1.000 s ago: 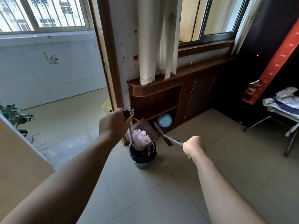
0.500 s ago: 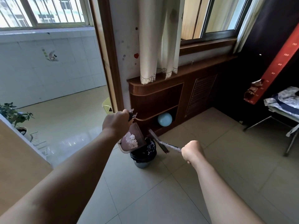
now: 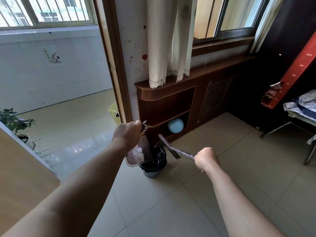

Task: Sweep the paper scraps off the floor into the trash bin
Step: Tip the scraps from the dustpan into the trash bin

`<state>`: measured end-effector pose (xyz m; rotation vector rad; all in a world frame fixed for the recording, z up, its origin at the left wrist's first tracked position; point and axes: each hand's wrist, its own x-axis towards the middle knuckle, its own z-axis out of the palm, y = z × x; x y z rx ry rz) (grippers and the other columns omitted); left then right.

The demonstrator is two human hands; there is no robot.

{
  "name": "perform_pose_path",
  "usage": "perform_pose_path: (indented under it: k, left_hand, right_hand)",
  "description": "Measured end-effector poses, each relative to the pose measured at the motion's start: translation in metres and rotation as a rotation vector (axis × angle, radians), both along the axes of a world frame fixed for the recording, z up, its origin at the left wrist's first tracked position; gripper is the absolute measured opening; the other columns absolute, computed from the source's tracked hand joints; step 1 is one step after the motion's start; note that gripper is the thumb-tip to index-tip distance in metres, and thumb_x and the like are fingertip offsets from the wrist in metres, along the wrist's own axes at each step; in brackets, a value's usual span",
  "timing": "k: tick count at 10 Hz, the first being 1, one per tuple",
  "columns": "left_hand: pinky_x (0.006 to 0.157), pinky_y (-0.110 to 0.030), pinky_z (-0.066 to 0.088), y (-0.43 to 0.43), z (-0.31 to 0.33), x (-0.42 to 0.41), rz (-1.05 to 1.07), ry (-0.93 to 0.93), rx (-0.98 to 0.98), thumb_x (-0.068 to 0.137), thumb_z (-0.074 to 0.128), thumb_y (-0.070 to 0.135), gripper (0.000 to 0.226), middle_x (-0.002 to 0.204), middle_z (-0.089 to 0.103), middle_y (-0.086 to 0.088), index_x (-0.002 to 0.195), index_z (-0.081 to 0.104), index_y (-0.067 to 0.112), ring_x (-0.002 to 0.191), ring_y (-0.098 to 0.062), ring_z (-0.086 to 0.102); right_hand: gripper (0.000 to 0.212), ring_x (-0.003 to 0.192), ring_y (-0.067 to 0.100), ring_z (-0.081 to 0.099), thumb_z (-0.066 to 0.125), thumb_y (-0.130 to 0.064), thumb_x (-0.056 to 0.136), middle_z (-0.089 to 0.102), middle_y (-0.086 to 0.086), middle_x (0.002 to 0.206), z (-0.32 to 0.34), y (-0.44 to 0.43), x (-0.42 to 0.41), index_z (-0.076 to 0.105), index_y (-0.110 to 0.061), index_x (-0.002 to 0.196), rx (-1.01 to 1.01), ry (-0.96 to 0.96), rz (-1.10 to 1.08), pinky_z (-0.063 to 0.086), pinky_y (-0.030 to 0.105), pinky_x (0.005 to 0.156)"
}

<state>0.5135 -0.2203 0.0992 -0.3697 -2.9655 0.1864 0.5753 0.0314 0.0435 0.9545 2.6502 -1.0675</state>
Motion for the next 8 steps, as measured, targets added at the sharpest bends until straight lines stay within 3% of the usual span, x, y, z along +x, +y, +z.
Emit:
perform_pose_path:
  k: [1, 2, 4, 6, 7, 8]
  left_hand:
    - [0.054, -0.026, 0.040, 0.000, -0.005, -0.009, -0.050, 0.067, 0.020, 0.101, 0.043, 0.036, 0.032, 0.094, 0.071, -0.005, 0.111, 0.058, 0.011, 0.077, -0.024, 0.070]
    - [0.058, -0.029, 0.050, 0.003, -0.006, -0.009, -0.104, 0.075, 0.037, 0.101, 0.043, 0.037, 0.032, 0.093, 0.071, -0.005, 0.112, 0.058, 0.011, 0.076, -0.024, 0.071]
    - [0.059, -0.028, 0.049, 0.011, -0.014, -0.010, -0.170, 0.095, 0.010, 0.101, 0.041, 0.038, 0.032, 0.097, 0.069, -0.002, 0.114, 0.056, 0.013, 0.076, -0.022, 0.069]
    - [0.066, -0.030, 0.051, 0.015, -0.022, -0.008, -0.218, 0.082, 0.009, 0.100, 0.046, 0.038, 0.032, 0.103, 0.070, -0.002, 0.119, 0.056, 0.014, 0.083, -0.022, 0.070]
    - [0.066, -0.030, 0.052, 0.019, -0.022, -0.010, -0.231, 0.082, -0.001, 0.099, 0.047, 0.038, 0.030, 0.103, 0.070, 0.000, 0.118, 0.056, 0.015, 0.084, -0.021, 0.069]
    - [0.067, -0.030, 0.050, 0.023, -0.022, -0.012, -0.248, 0.084, 0.005, 0.100, 0.046, 0.038, 0.029, 0.102, 0.069, 0.000, 0.117, 0.056, 0.016, 0.085, -0.021, 0.069]
  right_hand:
    - [0.013, 0.071, 0.025, 0.058, 0.053, -0.008, 0.085, 0.063, 0.016, 0.088, -0.006, 0.003, -0.007, 0.061, -0.005, 0.095, -0.001, -0.021, 0.027, 0.053, 0.029, 0.066]
    - [0.008, 0.062, 0.028, 0.056, 0.050, -0.001, 0.081, 0.057, 0.013, 0.072, -0.006, 0.002, -0.010, 0.054, -0.007, 0.076, 0.011, -0.044, 0.029, 0.036, 0.020, 0.045]
    - [0.013, 0.065, 0.029, 0.058, 0.056, -0.005, 0.081, 0.056, 0.010, 0.067, -0.010, 0.004, -0.015, 0.051, -0.009, 0.071, 0.035, -0.042, 0.012, 0.031, 0.019, 0.042]
    - [0.017, 0.051, 0.022, 0.051, 0.065, -0.016, 0.083, 0.051, 0.004, 0.060, 0.001, 0.012, -0.010, 0.053, -0.009, 0.072, 0.088, -0.023, 0.043, 0.028, 0.018, 0.040]
    - [0.019, 0.046, 0.020, 0.039, 0.065, -0.011, 0.082, 0.046, 0.001, 0.056, 0.013, 0.020, -0.007, 0.053, -0.012, 0.067, 0.132, 0.004, 0.099, 0.031, 0.019, 0.043]
    - [0.022, 0.051, 0.021, 0.043, 0.068, -0.018, 0.082, 0.047, -0.001, 0.058, 0.023, 0.023, -0.004, 0.053, -0.015, 0.066, 0.199, 0.001, 0.179, 0.038, 0.020, 0.047]
